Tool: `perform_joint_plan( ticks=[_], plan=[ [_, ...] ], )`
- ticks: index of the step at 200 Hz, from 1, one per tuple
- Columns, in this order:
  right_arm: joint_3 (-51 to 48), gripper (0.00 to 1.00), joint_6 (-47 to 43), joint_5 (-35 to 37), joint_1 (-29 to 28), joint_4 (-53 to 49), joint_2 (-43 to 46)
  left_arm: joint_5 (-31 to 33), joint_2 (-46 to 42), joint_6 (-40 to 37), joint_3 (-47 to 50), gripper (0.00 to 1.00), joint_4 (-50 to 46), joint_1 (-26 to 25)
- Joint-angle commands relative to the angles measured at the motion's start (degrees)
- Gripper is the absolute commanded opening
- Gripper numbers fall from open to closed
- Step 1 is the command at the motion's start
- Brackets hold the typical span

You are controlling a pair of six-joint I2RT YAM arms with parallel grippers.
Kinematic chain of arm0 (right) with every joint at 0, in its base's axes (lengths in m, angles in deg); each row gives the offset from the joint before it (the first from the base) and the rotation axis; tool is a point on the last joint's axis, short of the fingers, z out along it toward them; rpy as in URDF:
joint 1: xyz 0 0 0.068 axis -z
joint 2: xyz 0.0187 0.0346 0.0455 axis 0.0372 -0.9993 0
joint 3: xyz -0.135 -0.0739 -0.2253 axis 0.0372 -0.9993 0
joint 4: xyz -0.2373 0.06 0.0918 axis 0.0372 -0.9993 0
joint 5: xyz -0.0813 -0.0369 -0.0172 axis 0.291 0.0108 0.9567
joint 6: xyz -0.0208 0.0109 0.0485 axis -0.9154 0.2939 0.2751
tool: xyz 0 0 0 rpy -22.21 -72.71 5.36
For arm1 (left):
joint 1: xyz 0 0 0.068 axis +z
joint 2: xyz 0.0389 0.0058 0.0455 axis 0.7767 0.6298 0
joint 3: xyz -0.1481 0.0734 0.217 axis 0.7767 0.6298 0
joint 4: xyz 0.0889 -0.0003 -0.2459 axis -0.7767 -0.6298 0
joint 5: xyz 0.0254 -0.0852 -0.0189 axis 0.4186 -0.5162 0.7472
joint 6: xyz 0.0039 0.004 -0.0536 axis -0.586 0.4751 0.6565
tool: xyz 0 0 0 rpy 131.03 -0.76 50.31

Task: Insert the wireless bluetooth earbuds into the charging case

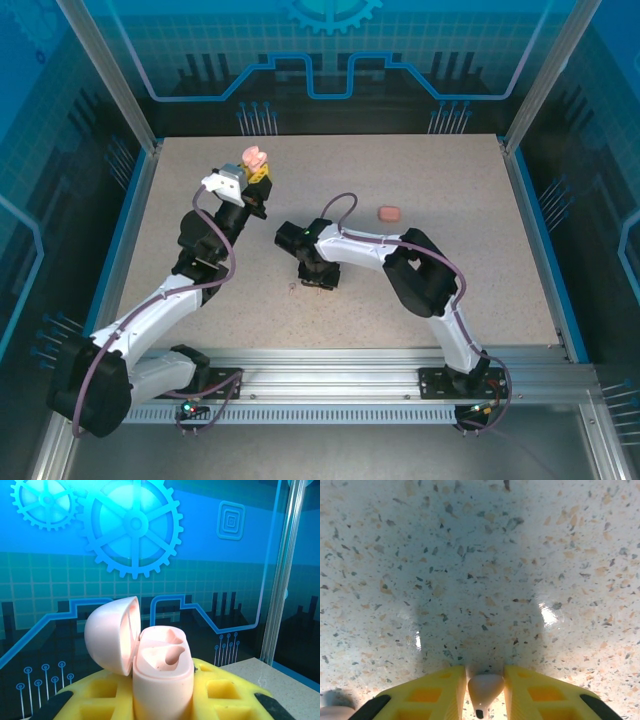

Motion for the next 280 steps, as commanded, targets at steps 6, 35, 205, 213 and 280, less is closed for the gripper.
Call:
perform_joint_plan(
  ticks=[6, 35, 205, 213, 280],
  plan=[
    [-3.44, 0.28, 0.94, -0.37, 0.79, -0.57, -0.62, -0.94, -1.23, 0.03, -1.70, 0.00, 0.39, 0.05],
    [-5.83, 0.28, 0.30, -0.12, 1.42, 0.75, 0.19, -1.45, -1.34, 0.11, -1.81, 0.00, 0.14, 0.01],
    [-15.00, 0.18, -11.73, 10.54, -0.16, 8.37, 15.25, -8.17, -3.13, 1.89, -2.47, 0.00, -1.42, 0.02],
    [-15.28, 0.18, -12.48, 11.53, -0.19, 8.58, 16.65, -9.00, -3.15, 1.89, -2.72, 0.00, -1.55, 0.07],
    [-14.72, 0.18, -21.86, 17.33, 2.30, 9.00, 31.04, -16.64, -1.45, 3.65, -4.85, 0.00, -2.00, -0.80]
  ],
)
